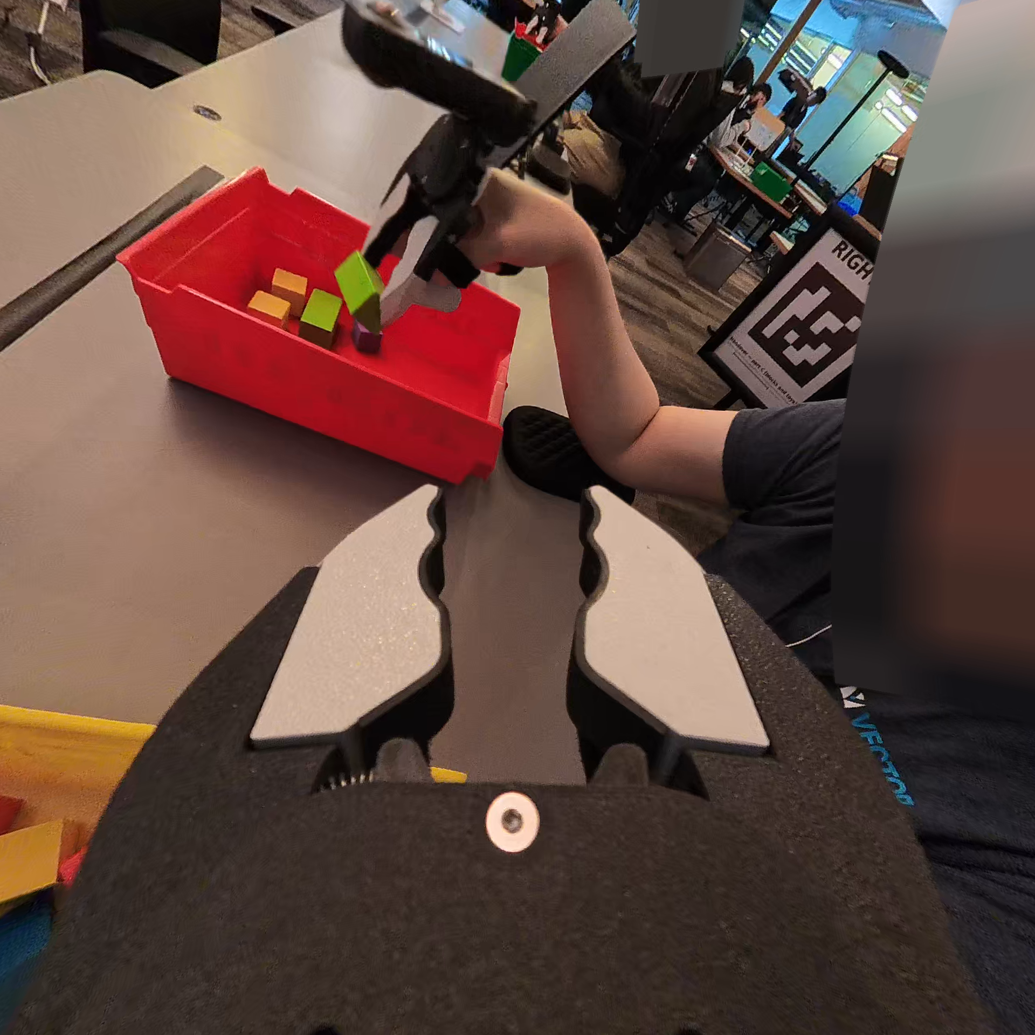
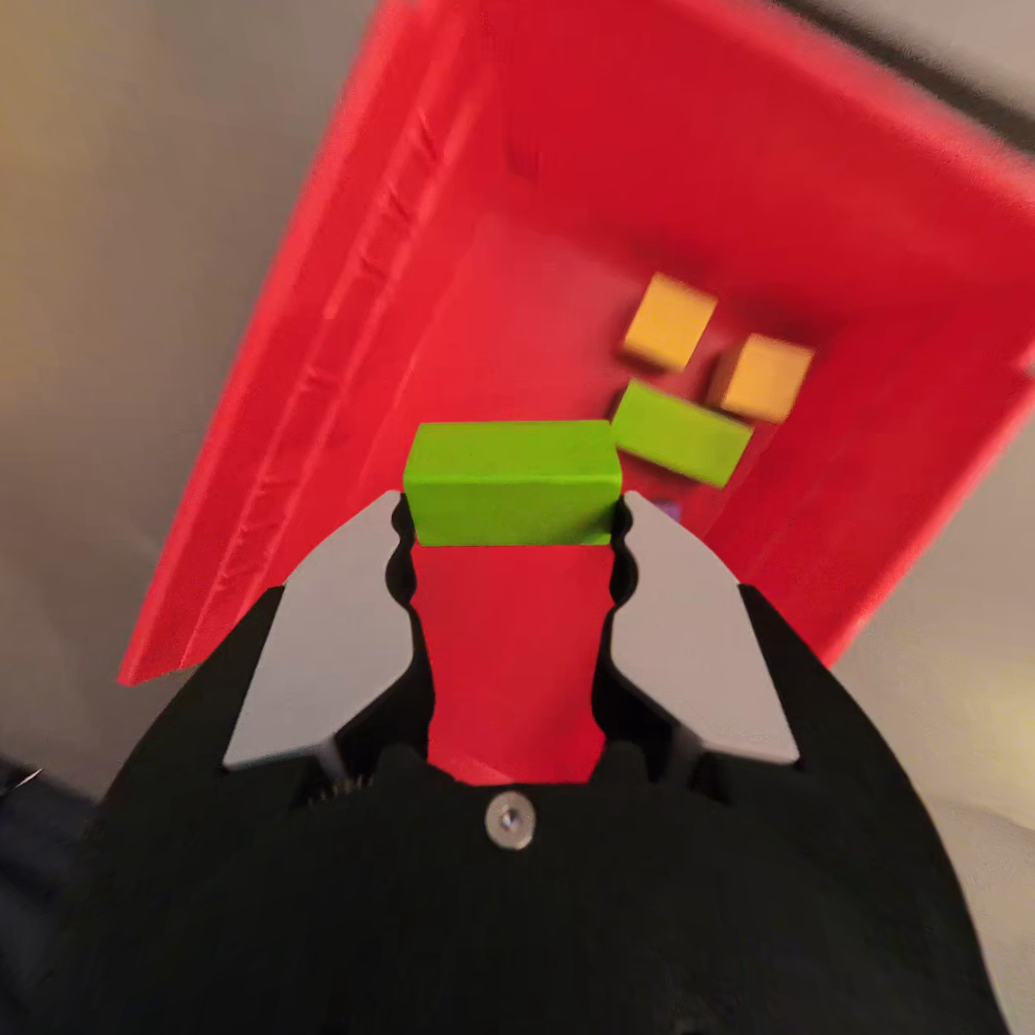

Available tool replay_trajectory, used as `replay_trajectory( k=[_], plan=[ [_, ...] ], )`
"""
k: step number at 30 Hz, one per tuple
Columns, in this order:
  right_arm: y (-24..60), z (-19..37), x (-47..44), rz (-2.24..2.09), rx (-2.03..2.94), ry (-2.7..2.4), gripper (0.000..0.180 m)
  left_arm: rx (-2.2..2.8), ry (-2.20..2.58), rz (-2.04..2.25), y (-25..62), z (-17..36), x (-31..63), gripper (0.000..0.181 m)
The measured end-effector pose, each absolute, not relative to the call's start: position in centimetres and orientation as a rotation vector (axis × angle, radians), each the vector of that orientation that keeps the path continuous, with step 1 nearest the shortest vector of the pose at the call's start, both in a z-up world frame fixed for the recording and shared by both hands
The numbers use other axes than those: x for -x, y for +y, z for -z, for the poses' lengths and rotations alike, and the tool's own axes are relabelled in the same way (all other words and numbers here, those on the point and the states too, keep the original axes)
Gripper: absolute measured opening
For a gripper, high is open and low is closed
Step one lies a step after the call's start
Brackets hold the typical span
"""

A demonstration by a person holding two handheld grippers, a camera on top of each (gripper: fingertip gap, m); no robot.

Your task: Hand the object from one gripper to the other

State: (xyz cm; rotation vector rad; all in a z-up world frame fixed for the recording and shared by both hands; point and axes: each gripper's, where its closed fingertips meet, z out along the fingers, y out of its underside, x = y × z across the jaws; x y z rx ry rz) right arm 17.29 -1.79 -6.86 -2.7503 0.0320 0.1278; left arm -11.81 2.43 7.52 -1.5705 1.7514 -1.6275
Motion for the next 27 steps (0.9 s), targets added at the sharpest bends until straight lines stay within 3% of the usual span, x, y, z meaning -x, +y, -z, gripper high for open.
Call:
replay_trajectory(
  k=[7, 27],
  plan=[
    [-5.3, 12.0, -17.4, -0.173, 3.072, 0.096, 0.069, 1.617, 1.801, 1.585, 2.0, -6.4, 11.3, 0.045],
    [-2.1, 15.1, -18.4, -0.051, 3.071, 0.294, 0.069, 1.679, 1.854, 1.541, 1.6, -4.9, 10.9, 0.045]
  ],
)
